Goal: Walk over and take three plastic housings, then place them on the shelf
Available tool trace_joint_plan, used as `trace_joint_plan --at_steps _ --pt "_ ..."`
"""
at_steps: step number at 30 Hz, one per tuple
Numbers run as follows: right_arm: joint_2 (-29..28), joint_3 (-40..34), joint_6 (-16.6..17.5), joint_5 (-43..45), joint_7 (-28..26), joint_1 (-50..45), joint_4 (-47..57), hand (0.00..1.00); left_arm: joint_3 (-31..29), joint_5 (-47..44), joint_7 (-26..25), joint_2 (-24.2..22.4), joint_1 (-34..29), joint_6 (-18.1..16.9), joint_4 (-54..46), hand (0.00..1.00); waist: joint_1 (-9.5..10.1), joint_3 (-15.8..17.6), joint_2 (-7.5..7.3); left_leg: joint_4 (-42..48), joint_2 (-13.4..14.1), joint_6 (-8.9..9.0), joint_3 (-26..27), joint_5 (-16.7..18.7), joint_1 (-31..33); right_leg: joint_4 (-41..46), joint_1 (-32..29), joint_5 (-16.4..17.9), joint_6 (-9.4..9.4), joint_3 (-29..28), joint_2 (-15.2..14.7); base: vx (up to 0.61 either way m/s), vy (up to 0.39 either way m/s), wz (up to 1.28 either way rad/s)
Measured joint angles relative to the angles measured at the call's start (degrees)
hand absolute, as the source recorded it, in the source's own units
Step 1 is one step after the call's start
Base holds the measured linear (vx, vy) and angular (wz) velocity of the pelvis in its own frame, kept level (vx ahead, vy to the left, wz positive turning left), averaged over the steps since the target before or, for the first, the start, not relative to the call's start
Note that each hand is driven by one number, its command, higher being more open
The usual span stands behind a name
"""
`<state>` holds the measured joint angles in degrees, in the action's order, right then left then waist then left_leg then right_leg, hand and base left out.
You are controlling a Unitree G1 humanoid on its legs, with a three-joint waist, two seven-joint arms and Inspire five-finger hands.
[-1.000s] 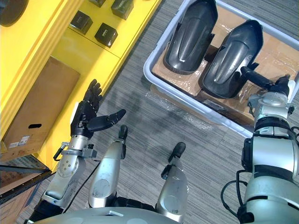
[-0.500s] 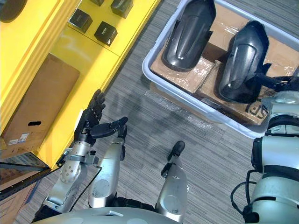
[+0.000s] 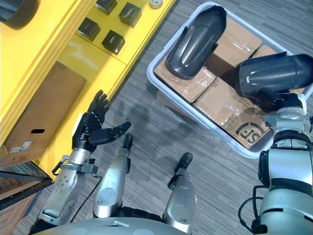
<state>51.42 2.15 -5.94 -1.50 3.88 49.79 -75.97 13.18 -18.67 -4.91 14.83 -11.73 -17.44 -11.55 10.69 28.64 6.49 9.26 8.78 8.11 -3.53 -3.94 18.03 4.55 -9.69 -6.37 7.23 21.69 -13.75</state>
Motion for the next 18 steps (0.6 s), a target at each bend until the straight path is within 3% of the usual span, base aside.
trace_joint_plan --at_steps 5,9,18 --pt "-5.37 -0.99 2.06 -1.52 5.0 -7.81 9.05 0.0 -2.91 -3.75 3.08 1.87 -2.98 0.01 -4.74 1.0 0.06 -0.62 -2.95 -3.36 0.2 0.06 0.71 -1.19 -4.71 -0.74 3.21 0.16 0.05 -0.18 0.17 0.01 -0.011 -0.02" --pt "-11.42 -1.03 2.17 -4.97 6.58 -13.84 17.5 0.0 -4.61 -3.76 5.36 2.09 -3.77 0.35 -6.94 1.0 -0.01 -3.54 -5.94 -5.27 0.23 0.06 1.9 -1.22 -8.09 -1.79 5.71 0.36 0.32 -0.51 0.13 0.01 -0.009 -0.07" --pt "-16.0 -0.21 -1.74 -12.25 15.19 -22.43 35.07 0.0 -4.55 -1.39 8.34 1.78 -4.66 3.16 -9.26 1.0 -0.01 -10.17 -8.08 -8.03 0.3 0.2 3.92 -1.27 -12.84 -4.13 9.06 0.17 0.76 -1.18 0.28 0.01 -0.015 -0.08"
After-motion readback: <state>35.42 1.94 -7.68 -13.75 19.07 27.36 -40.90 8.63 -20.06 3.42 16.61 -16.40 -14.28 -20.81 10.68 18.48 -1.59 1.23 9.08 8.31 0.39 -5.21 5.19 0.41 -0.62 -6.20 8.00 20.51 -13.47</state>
